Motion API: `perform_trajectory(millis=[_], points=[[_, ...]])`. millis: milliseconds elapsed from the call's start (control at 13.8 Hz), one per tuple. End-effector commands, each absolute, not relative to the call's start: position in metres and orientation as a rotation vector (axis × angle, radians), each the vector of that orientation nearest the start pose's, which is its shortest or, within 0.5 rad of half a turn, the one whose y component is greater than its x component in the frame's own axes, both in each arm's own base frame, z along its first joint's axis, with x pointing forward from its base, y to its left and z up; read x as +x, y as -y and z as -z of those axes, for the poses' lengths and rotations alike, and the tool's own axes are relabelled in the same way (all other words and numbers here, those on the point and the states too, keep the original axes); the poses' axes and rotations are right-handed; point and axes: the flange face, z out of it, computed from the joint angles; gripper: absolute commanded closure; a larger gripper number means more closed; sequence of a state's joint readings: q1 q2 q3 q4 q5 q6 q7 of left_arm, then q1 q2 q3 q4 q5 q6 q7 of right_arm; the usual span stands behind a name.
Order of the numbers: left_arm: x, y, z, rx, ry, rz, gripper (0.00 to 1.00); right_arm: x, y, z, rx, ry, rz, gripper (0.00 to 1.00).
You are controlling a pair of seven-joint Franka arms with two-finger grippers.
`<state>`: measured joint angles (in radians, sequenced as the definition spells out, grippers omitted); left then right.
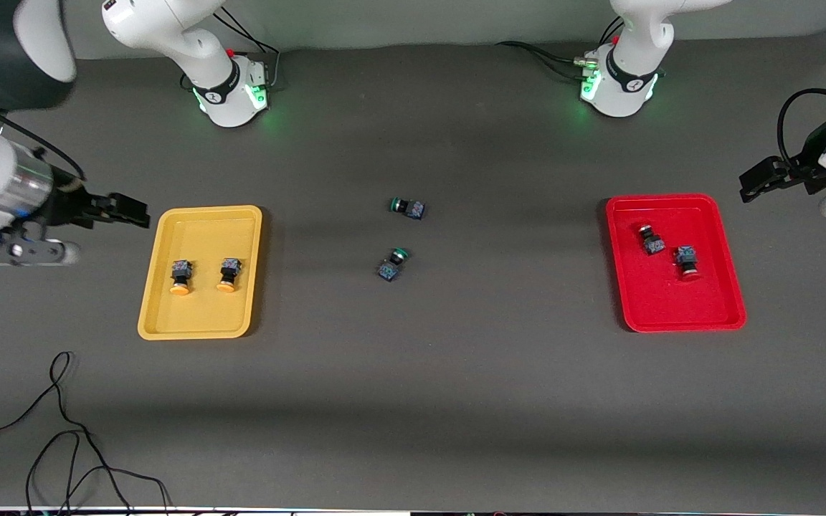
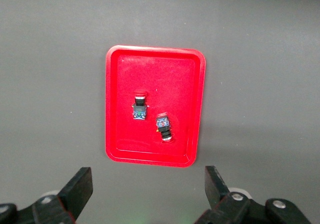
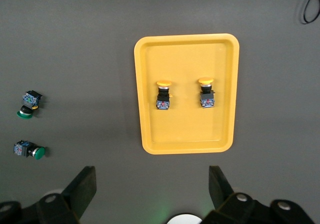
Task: Place red and yellow buttons in trays
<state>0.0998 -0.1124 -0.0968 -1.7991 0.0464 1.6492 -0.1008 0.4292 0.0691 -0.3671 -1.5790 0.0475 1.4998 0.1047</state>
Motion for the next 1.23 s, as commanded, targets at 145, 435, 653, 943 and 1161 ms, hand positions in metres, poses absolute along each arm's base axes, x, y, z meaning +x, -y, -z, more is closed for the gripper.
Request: perform_trajectory(millis=[145,435,653,943,1161], points=[[0.528,-0.005,-0.586,-3.075,0.164,-0.053,0.00,0.544,-0.015,-0.592,-3.127,-0.156,-0.198,0.00],[0.531,-0.002,-0.585,-3.075,0.151,-0.086,0.00,0.543,0.008,-0.600,-3.168,-0.115,-0.171,0.00],[0.532,-0.002,-0.583,-3.075,0.148,-0.093,0.00,0.544,0.014,-0.602,-3.171,-0.120,-0.165,0.00],[0.531,0.001,-0.584,-3.071,0.144,-0.096,0.00,0.547,0.016,-0.609,-3.165,-0.122,-0.138,0.00],[0.532,0.003,-0.582,-3.071,0.130,-0.111,0.00,0.549,0.021,-0.604,-3.158,-0.057,-0.141,0.00]])
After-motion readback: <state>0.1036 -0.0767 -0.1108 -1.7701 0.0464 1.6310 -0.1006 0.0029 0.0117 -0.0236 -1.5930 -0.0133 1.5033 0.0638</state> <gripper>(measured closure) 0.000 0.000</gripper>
